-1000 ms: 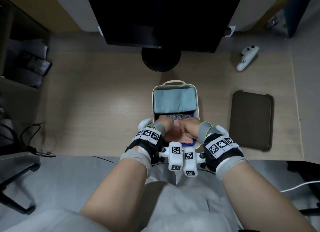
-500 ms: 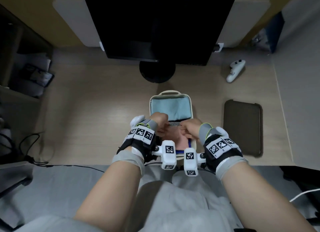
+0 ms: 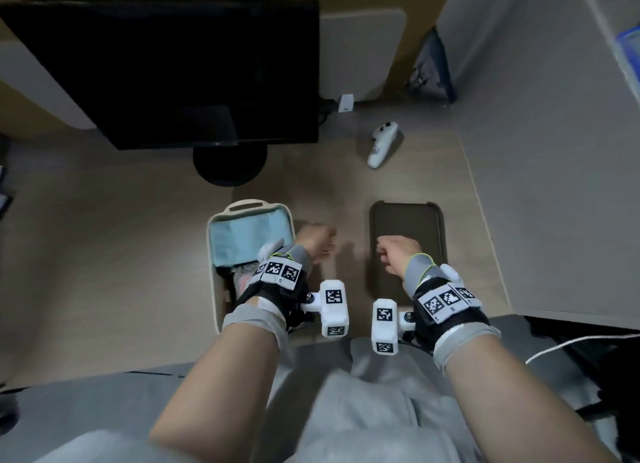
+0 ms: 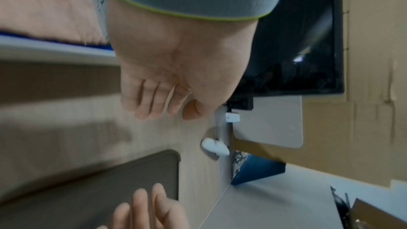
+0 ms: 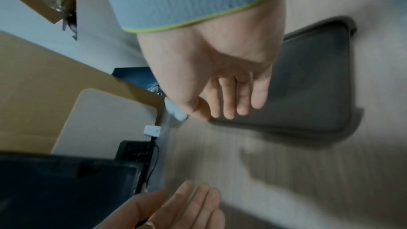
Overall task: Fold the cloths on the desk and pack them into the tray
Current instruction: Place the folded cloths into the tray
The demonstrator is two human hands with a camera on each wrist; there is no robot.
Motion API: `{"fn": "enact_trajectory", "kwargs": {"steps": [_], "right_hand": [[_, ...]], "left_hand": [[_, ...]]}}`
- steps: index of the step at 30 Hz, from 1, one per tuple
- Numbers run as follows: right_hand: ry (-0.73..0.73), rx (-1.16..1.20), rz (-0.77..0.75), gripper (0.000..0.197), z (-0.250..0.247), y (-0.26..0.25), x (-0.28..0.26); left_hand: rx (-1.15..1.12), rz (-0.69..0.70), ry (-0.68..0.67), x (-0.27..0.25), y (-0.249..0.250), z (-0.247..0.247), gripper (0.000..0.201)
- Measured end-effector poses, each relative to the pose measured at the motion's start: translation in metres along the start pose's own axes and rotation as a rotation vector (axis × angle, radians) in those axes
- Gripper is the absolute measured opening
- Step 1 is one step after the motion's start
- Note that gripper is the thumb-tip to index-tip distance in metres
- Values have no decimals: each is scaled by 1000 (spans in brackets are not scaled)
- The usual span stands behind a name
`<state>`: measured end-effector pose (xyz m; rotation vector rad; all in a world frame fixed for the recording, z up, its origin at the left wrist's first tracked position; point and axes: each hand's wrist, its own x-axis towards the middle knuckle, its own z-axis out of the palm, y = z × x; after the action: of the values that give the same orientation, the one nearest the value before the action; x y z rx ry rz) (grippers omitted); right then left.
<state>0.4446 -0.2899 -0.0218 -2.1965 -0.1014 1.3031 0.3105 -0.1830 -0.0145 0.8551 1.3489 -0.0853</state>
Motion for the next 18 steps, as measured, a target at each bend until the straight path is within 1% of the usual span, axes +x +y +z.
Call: {"fn": "enact_trajectory", "kwargs": {"steps": [1, 2, 3, 5, 6, 7, 9, 12, 14, 16, 18], "right_hand": [[5, -41, -1, 16, -19, 7, 12], [15, -75, 0, 14, -35, 12, 22], [34, -102, 6, 16, -50, 19, 32], [105, -80, 25, 44, -66, 27, 43], [122, -57, 56, 55, -77, 32, 50], [129, -50, 74, 63, -78, 36, 51], [117, -49, 134, 69, -87, 47, 62], [83, -98, 195, 72, -91, 56, 68], [74, -146, 200, 71, -97, 53, 74], [53, -154, 163, 54, -97, 46, 77], [38, -146, 126, 39, -92, 33, 75]], "left_hand": [[65, -7, 21, 6, 0, 21, 19], [130, -1, 44, 13, -1, 40, 25], [193, -7, 70, 18, -2, 58, 30], [263, -34, 117, 26, -7, 77, 33], [270, -62, 127, 32, -9, 92, 38], [262, -90, 123, 33, -13, 96, 43], [233, -118, 124, 40, -19, 112, 52], [124, -108, 137, 48, -26, 121, 61], [54, -109, 196, 54, -27, 121, 67], [54, -60, 281, 50, -22, 114, 60], [116, 60, 384, 38, -11, 96, 50]]}}
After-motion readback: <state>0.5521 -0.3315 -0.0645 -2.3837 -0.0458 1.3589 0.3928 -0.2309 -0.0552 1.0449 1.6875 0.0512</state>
